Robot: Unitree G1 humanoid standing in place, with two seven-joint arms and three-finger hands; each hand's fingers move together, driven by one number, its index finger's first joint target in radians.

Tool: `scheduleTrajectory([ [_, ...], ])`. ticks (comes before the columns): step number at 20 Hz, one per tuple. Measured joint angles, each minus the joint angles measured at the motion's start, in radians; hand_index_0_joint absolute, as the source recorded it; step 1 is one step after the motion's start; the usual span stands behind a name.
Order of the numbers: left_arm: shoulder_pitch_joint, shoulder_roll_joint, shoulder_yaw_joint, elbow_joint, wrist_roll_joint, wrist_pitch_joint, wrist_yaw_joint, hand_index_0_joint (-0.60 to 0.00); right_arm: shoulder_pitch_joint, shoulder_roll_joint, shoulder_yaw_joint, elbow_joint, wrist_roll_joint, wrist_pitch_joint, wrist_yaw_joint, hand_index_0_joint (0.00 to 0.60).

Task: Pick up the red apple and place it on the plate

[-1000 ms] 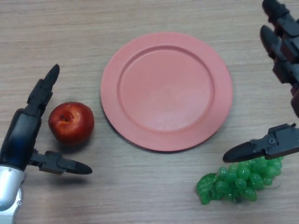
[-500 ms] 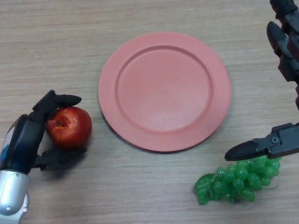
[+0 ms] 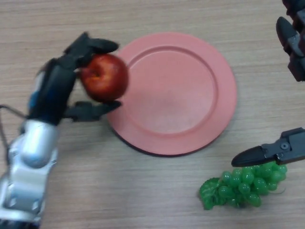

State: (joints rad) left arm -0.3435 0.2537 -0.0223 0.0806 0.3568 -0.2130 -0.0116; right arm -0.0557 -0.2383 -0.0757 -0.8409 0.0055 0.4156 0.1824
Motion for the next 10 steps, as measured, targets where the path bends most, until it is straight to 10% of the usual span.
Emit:
scheduleTrajectory([
  [8,-0.115,-0.076,-0.165,0.163,-0.064,0.139,-0.034,-0.600,0.029,-0.001,-0.039,-0.002,0.044,0.000,-0.012,0.000],
  [10,-0.122,-0.077,-0.168,0.174,-0.106,0.142,-0.026,-0.399,0.043,-0.001,-0.052,-0.002,0.081,-0.001,-0.018,0.000],
])
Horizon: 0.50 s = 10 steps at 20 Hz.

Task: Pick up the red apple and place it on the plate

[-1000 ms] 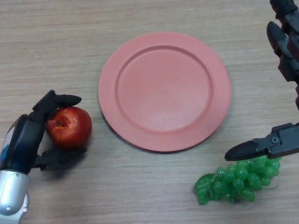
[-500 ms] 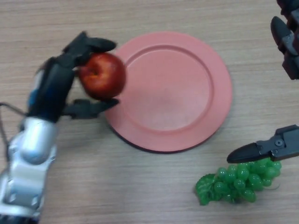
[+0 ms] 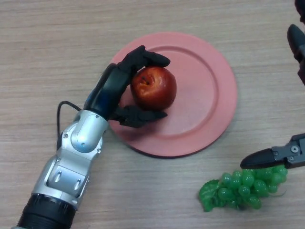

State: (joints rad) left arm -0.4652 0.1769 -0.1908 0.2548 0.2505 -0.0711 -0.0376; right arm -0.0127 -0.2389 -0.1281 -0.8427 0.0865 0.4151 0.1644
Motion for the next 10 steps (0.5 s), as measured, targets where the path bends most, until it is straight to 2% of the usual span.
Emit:
scheduleTrajectory([
  [1,-0.006,0.000,0.000,0.001,-0.001,0.012,0.004,-0.250,0.000,0.000,0.000,0.000,-0.001,0.000,-0.002,0.000],
  [2,-0.011,0.000,0.000,0.003,-0.002,0.029,0.005,-0.150,-0.001,0.000,0.000,0.000,-0.001,0.000,-0.002,0.000],
  [3,-0.019,0.000,0.000,0.019,-0.002,0.057,0.007,0.000,-0.004,0.000,0.000,0.000,-0.001,0.000,-0.005,0.000],
  [6,-0.020,0.001,0.000,0.010,0.006,0.133,0.007,0.000,-0.023,-0.004,-0.002,0.000,-0.002,0.000,-0.022,0.000],
  [8,0.021,0.001,0.003,-0.144,0.024,0.208,0.005,0.000,-0.038,-0.009,0.001,-0.003,-0.002,0.000,-0.026,0.000],
  [10,0.083,0.000,0.011,-0.352,0.081,0.275,-0.036,0.000,-0.063,-0.019,-0.004,-0.016,-0.002,0.001,-0.028,0.000],
])
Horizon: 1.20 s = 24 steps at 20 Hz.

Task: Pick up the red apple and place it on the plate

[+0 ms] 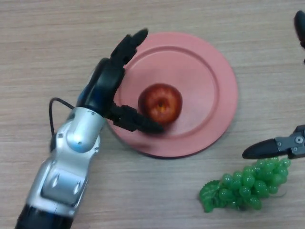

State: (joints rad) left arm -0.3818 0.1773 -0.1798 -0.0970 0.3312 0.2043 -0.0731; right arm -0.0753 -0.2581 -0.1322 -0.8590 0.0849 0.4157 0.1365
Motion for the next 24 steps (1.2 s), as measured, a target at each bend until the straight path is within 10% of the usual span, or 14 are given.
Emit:
scheduleTrajectory([
  [11,0.349,0.074,0.300,-0.632,-0.303,0.122,-0.123,0.000,-0.046,-0.010,0.062,-0.016,-0.003,0.059,0.017,0.000],
  [24,0.392,0.058,0.384,-0.731,-0.610,0.264,-0.029,0.000,0.085,0.027,0.066,-0.008,-0.003,-0.001,0.065,0.000],
])
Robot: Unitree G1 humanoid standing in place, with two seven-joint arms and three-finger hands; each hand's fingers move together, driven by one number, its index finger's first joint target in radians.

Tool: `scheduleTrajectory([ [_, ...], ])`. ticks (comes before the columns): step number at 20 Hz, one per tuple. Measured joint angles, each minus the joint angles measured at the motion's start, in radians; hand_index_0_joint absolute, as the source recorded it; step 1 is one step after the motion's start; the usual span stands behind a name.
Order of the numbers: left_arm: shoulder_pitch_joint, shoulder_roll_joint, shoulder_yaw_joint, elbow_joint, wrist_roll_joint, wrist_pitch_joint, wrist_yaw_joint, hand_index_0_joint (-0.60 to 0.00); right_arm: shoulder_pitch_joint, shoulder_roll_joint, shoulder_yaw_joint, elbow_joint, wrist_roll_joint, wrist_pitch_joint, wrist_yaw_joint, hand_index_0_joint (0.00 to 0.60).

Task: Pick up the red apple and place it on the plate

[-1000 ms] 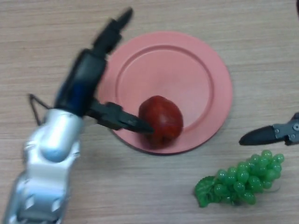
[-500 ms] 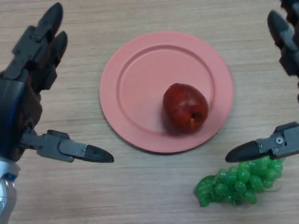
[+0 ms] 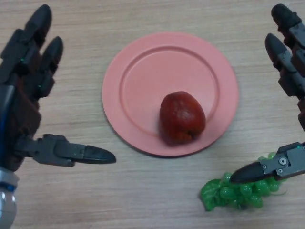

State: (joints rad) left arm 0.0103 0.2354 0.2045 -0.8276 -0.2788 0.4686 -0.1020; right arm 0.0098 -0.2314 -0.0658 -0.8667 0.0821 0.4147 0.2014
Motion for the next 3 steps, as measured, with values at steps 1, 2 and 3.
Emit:
scheduleTrajectory([
  [1,0.001,0.006,0.008,-0.004,-0.004,0.001,0.000,0.000,0.002,0.000,-0.002,0.000,0.000,0.000,0.003,0.000],
  [2,0.001,0.012,0.008,-0.009,-0.004,0.003,0.000,0.000,0.003,0.000,-0.002,0.000,0.000,0.000,0.010,0.000],
  [3,0.000,0.015,0.008,-0.011,-0.009,0.006,0.000,0.000,0.006,0.000,-0.002,0.000,0.000,0.000,0.022,0.000],
])
